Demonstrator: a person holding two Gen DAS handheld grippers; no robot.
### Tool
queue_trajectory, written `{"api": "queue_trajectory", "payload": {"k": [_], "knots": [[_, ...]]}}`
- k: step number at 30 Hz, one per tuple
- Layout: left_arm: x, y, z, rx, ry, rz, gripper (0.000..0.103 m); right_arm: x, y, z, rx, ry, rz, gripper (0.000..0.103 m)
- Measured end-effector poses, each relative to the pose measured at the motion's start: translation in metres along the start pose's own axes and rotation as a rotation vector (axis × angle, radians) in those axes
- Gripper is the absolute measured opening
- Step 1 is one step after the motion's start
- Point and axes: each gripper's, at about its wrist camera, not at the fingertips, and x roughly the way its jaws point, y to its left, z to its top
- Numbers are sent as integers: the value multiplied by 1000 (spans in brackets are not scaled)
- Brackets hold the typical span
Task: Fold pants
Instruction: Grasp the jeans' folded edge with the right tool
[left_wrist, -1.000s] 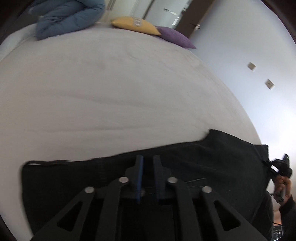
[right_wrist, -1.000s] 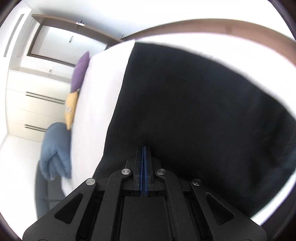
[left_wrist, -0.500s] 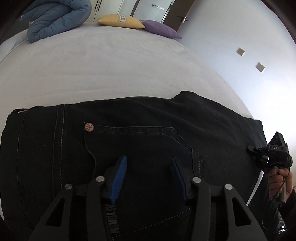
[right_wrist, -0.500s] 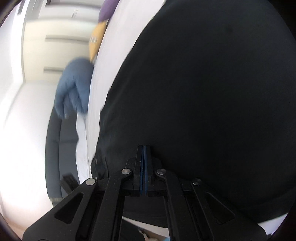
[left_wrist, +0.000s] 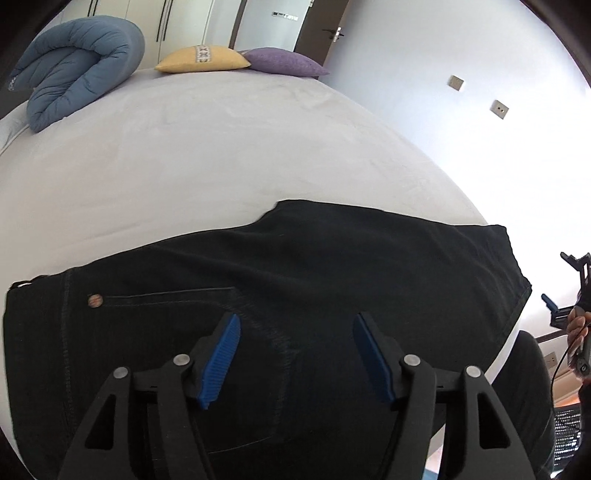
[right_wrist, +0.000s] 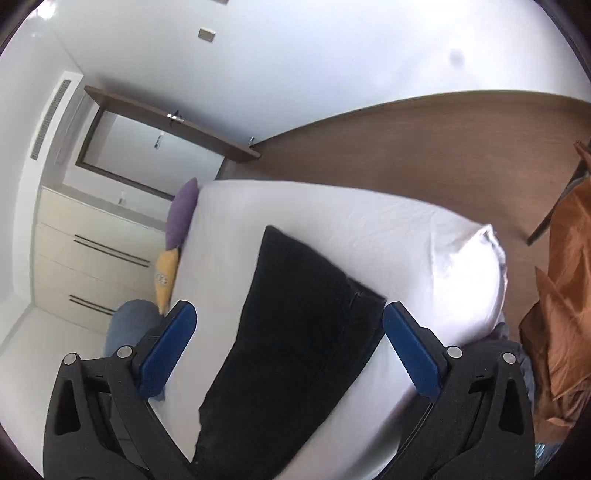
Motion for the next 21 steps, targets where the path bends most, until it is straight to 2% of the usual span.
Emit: {"api": "queue_trajectory", "payload": {"k": [2,3,4,5,6,8,9,14,16,18,19,20,21], "knots": [[16,-17,10,-7,12,-30,67,16,-10,-12,83,58,-3,103],[22,-25,13,-4,19,-44,67,28,-15,-20,142,88,-8,96],[27,-33,13,3,31,-58,67,38,-33,-6,191,105,-2,92],[33,-41,14,10,46,-67,67,40,-42,-5,235,112,4,87],[40,-47,13,15,64,-75,67,47,-58,-2,259,109,12,86],[57,-52,7,21,112,-72,67,57,-69,6,299,115,18,83],[64,-52,4,22,137,-58,67,67,-91,0,315,124,20,81],[71,-49,0,16,147,-69,66,77,-118,7,322,140,93,81],[72,-50,1,33,159,-61,66,86,-122,2,325,151,127,75],[74,-53,1,50,166,-46,66,90,-131,6,356,160,142,56],[75,-55,1,56,166,-38,67,89,-135,4,362,162,149,50],[76,-56,1,59,166,-33,67,90,-137,22,363,162,151,41],[76,-57,1,61,165,-30,68,93,-139,20,360,165,148,36]]}}
